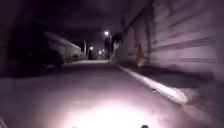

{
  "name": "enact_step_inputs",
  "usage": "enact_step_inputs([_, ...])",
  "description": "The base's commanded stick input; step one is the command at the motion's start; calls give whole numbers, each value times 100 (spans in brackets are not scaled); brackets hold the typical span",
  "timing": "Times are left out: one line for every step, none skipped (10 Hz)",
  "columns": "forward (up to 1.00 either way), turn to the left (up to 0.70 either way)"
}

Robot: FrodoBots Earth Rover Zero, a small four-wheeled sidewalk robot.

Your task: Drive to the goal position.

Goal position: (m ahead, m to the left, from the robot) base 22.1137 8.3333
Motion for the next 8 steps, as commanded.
enact_step_inputs([70,0])
enact_step_inputs([70,0])
enact_step_inputs([70,0])
enact_step_inputs([70,0])
enact_step_inputs([70,0])
enact_step_inputs([70,0])
enact_step_inputs([70,0])
enact_step_inputs([70,0])
